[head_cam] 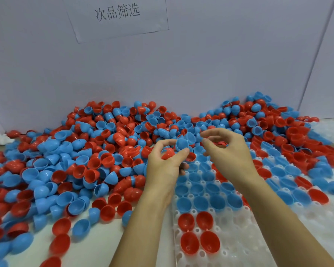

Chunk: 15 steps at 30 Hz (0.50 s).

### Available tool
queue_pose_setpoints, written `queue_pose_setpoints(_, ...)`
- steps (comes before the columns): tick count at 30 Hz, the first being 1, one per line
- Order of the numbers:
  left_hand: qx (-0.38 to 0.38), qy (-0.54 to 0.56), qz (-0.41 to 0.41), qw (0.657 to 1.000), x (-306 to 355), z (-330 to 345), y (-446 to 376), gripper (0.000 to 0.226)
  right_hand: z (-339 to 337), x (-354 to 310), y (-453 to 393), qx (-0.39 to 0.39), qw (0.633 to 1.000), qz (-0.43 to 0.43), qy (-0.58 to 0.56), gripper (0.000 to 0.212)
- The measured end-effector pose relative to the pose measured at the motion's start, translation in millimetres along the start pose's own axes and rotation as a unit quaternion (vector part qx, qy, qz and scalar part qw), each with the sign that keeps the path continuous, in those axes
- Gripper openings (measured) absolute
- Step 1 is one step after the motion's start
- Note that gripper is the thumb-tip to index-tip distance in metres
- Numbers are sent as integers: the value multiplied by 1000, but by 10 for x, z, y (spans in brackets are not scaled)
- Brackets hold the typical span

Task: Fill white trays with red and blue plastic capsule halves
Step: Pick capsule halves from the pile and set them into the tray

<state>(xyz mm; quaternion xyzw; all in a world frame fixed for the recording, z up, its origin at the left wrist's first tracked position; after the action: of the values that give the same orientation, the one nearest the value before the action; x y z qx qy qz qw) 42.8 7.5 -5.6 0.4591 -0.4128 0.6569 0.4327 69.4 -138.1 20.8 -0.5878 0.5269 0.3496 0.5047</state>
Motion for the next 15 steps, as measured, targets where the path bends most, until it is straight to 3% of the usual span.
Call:
queue_pose_setpoints(4,-36,-121,97,987,18,21,19,23,61,-1,24,-76,996,-2,40,12)
queue_pose_setpoints(7,-74,-164,122,976,30,29,15,26,39,8,28,-83,996,6,32,18)
queue_pose_setpoints(11,-109,-84,81,987,49,28,53,28,-26,-3,23,-70,996,50,-16,13)
queue_pose_setpoints(15,-22,6,-3,1000,51,-59,97,8,-161,-131,62,-72,997,39,12,9)
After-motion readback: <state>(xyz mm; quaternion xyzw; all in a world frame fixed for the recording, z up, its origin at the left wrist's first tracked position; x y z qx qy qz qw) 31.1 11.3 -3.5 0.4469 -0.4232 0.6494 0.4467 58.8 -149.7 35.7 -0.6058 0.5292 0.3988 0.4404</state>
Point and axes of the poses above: each hand's wrist, its own y-axis away from the middle knuckle, its own z-axis out of the palm, x = y × z, the point moved 2 cm from there along -y, towards the middle knuckle, and after that the axes turned 6 degrees about z, right-handed, at the moved point
